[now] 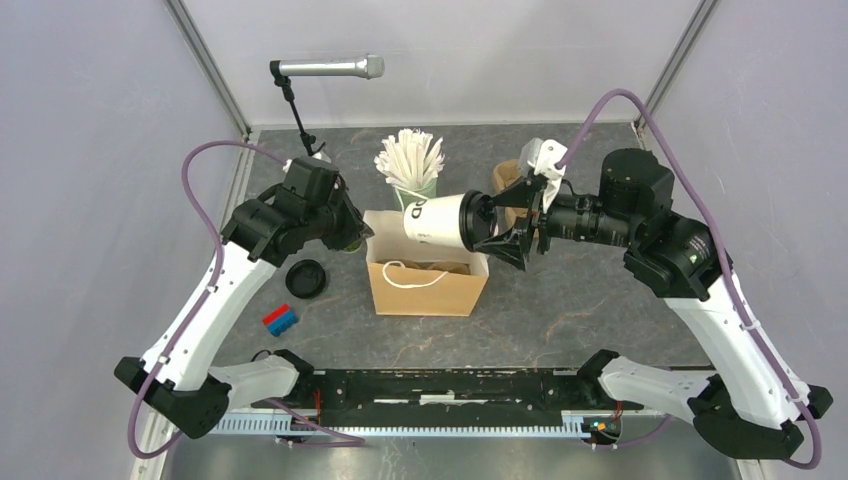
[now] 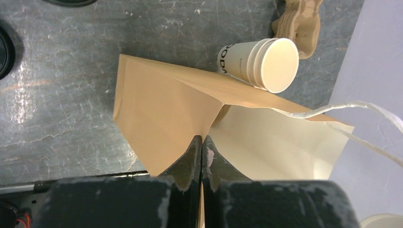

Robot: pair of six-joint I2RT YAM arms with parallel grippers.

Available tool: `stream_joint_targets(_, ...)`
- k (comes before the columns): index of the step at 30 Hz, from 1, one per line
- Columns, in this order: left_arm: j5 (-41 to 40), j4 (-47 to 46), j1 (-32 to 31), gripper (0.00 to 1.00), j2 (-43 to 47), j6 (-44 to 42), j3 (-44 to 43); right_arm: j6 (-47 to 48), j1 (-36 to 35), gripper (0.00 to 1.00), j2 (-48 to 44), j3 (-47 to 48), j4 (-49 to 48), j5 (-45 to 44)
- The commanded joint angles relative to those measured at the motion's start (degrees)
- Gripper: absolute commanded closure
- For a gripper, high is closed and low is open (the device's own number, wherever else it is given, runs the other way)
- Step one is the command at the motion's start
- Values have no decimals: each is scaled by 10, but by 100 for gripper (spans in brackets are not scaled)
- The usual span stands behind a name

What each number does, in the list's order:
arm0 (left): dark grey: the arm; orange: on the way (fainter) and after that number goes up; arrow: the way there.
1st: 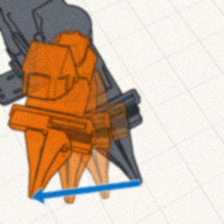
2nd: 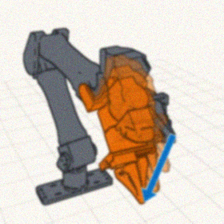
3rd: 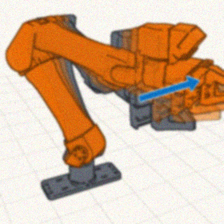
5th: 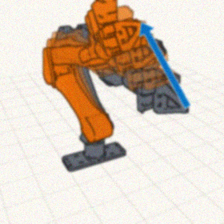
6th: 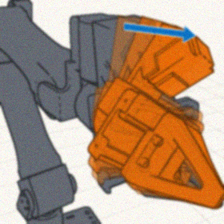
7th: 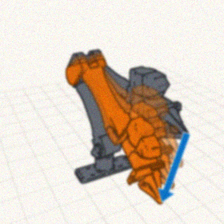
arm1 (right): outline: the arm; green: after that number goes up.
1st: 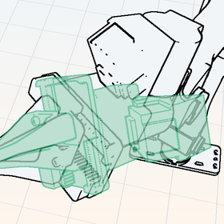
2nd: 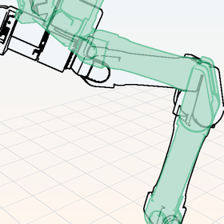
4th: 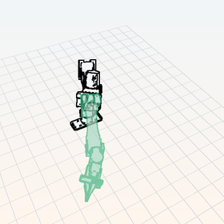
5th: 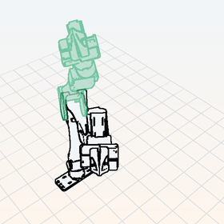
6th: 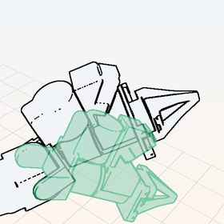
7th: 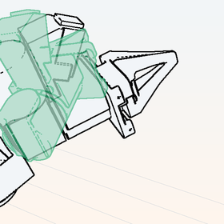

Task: Pack the takeout coffee

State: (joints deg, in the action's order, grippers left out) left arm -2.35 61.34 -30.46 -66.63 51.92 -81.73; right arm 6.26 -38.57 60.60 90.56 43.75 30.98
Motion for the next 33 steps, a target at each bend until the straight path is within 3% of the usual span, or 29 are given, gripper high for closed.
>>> stream_joint_targets(1,16,-16,2,97,26,35,30,-4,-21,18,-19,-26,0,-19)
stream_joint_targets(3,16,-17,2,90,30,26,32,7,-36,18,-17,-34,10,-36)
stream_joint_targets(8,4,2,2,55,38,-17,25,92,-65,18,29,5,104,-119)
stream_joint_targets(10,8,6,2,49,41,-37,27,105,-74,18,49,21,124,-138)
stream_joint_targets(21,44,43,6,45,22,-108,9,135,-128,19,167,125,161,-203)
stream_joint_targets(33,49,140,11,40,-4,-134,-50,126,-276,18,204,123,193,-333)
